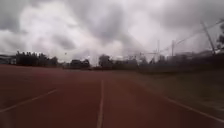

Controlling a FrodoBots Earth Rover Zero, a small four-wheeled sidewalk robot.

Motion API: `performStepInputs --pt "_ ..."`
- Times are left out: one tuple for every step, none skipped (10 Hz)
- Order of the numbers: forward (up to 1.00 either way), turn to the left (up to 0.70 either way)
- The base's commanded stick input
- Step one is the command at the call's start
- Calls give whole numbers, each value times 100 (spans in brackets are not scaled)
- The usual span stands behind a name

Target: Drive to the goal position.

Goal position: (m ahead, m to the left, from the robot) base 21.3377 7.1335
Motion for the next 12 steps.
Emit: performStepInputs --pt "70 0" --pt "70 0" --pt "70 0" --pt "70 0" --pt "70 0" --pt "70 0" --pt "70 0" --pt "73 0" --pt "80 0" --pt "85 0" --pt "85 0" --pt "100 0"
